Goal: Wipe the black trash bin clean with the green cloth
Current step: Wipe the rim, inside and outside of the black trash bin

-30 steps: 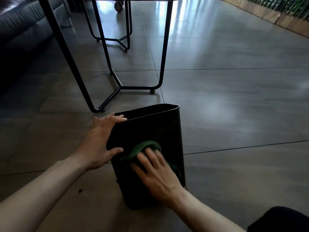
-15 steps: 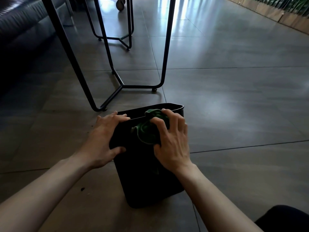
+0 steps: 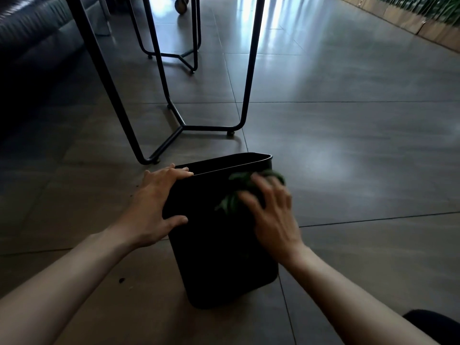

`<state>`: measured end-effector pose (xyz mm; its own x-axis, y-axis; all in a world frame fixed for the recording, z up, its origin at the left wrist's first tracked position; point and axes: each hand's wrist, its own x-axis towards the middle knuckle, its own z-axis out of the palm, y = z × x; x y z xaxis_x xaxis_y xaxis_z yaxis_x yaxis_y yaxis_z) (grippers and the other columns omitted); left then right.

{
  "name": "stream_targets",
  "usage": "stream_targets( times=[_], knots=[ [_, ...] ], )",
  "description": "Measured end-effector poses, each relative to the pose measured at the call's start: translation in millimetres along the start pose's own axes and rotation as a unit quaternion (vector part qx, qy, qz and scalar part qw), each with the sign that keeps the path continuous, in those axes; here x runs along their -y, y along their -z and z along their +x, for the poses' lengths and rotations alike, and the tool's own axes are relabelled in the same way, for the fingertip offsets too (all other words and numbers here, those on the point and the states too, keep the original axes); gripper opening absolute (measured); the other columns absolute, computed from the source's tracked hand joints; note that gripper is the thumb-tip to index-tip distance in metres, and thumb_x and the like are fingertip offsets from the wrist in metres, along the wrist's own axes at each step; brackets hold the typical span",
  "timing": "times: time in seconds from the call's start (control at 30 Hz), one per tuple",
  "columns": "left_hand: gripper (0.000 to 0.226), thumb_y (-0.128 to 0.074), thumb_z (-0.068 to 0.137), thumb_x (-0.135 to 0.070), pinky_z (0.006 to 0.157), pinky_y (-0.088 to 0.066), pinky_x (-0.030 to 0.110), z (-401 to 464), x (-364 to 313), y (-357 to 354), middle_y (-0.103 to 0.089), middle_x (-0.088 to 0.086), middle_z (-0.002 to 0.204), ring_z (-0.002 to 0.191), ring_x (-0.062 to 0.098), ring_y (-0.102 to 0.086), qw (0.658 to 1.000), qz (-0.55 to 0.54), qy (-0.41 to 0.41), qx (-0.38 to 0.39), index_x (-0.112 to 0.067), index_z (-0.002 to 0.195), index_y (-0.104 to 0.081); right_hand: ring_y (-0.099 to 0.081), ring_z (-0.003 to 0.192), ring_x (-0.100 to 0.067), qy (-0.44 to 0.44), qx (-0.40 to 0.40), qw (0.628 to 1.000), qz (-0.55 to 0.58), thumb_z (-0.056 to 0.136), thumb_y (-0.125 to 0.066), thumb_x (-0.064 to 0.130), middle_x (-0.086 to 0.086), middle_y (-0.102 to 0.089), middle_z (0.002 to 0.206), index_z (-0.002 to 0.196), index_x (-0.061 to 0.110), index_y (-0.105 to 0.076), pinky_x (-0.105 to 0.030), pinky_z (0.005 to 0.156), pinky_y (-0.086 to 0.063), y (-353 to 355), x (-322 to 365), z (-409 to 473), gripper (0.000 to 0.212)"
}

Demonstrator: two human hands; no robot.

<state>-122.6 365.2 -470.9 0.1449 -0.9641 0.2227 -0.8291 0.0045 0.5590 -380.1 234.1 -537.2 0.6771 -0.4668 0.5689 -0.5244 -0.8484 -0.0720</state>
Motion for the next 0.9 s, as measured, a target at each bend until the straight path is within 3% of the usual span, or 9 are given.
stream_targets(
  times=[0.1, 0.17, 0.27, 0.33, 0.47, 0.57, 0.63, 0.8, 0.9],
  knots=[
    [0.087, -0.091, 0.067, -0.019, 0.122, -0.001, 0.031, -1, 0, 1, -0.045, -0.013, 0.150, 0.152, 0.011, -0.022, 1.000, 0.000, 0.000, 0.002, -0.035, 0.138, -0.043, -0.040, 0.133, -0.052, -0.124, -0.049, 0.991, 0.028, 0.080, -0.073, 0.000, -0.025, -0.042, 0.147, 0.132, 0.016, -0.058, -0.064, 0.106, -0.040, 3, 10, 23, 0.057],
    [0.087, -0.091, 0.067, -0.019, 0.121, -0.001, 0.025, -1, 0, 2, -0.044, -0.013, 0.150, 0.152, 0.011, -0.022, 1.000, 0.002, -0.002, 0.000, -0.035, 0.138, -0.043, -0.042, 0.130, -0.051, -0.039, -0.025, 0.999, 0.001, 0.082, -0.073, 0.005, -0.024, -0.042, 0.147, 0.130, 0.017, -0.064, -0.063, 0.102, -0.045, -2, 25, 4, 0.051],
    [0.086, -0.090, 0.068, -0.019, 0.122, -0.006, 0.033, -3, -2, 2, -0.044, -0.012, 0.150, 0.151, 0.014, -0.024, 1.000, 0.011, -0.001, -0.001, -0.031, 0.139, -0.044, -0.049, 0.122, -0.044, 0.151, 0.082, 0.984, -0.043, 0.090, -0.060, 0.019, -0.019, -0.057, 0.142, 0.121, 0.022, -0.071, -0.054, 0.093, -0.055, 2, 40, -41, 0.032],
    [0.085, -0.090, 0.068, -0.019, 0.123, -0.012, 0.038, -3, -5, 4, -0.044, -0.012, 0.150, 0.150, 0.014, -0.025, 1.000, 0.012, -0.005, 0.004, -0.030, 0.138, -0.044, -0.060, 0.114, -0.039, 0.197, 0.130, 0.971, -0.038, 0.090, -0.059, 0.020, -0.014, -0.067, 0.131, 0.111, 0.023, -0.071, -0.048, 0.085, -0.057, 15, 41, -47, 0.024],
    [0.084, -0.091, 0.068, -0.017, 0.126, -0.010, 0.043, -7, -1, 13, -0.042, -0.016, 0.153, 0.152, 0.009, -0.022, 1.000, -0.001, -0.013, 0.028, -0.033, 0.136, -0.045, -0.062, 0.092, -0.035, -0.032, 0.059, 0.994, 0.084, 0.066, -0.073, 0.011, -0.007, -0.066, 0.108, 0.099, 0.021, -0.070, -0.042, 0.064, -0.055, 59, 28, -5, 0.034],
    [0.082, -0.092, 0.066, -0.016, 0.126, -0.014, 0.047, -13, 13, 25, -0.041, -0.015, 0.155, 0.152, 0.006, -0.021, 0.999, 0.000, -0.006, 0.044, -0.036, 0.130, -0.046, -0.066, 0.087, -0.029, -0.271, -0.036, 0.951, 0.144, 0.066, -0.074, 0.015, 0.000, -0.067, 0.098, 0.094, 0.030, -0.068, -0.039, 0.070, -0.055, 103, -11, 32, 0.032],
    [0.082, -0.093, 0.064, -0.018, 0.126, -0.014, 0.049, -17, 24, 34, -0.041, -0.012, 0.156, 0.152, 0.010, -0.022, 0.998, 0.038, 0.000, 0.045, -0.041, 0.125, -0.043, -0.069, 0.092, -0.028, -0.345, -0.038, 0.925, 0.158, 0.071, -0.084, 0.018, -0.002, -0.071, 0.100, 0.097, 0.033, -0.067, -0.044, 0.080, -0.058, 124, -44, 51, 0.034],
    [0.080, -0.093, 0.065, -0.024, 0.126, -0.014, 0.050, -22, 43, 45, -0.040, -0.002, 0.158, 0.153, 0.016, -0.021, 0.990, 0.129, -0.003, 0.058, -0.038, 0.125, -0.042, -0.061, 0.108, -0.025, -0.182, 0.196, 0.960, 0.077, 0.079, -0.078, 0.008, 0.006, -0.057, 0.121, 0.135, 0.058, -0.056, -0.042, 0.087, -0.055, 123, -59, 81, 0.078],
    [0.077, -0.093, 0.066, -0.026, 0.125, -0.015, 0.045, -22, 43, 47, -0.040, -0.002, 0.158, 0.151, 0.013, -0.023, 0.988, 0.146, -0.014, 0.056, -0.034, 0.126, -0.045, -0.054, 0.109, -0.021, -0.037, 0.284, 0.958, -0.004, 0.087, -0.073, 0.017, 0.009, -0.046, 0.126, 0.133, 0.065, -0.053, -0.036, 0.074, -0.049, 105, -45, 90, 0.069]
  ],
)
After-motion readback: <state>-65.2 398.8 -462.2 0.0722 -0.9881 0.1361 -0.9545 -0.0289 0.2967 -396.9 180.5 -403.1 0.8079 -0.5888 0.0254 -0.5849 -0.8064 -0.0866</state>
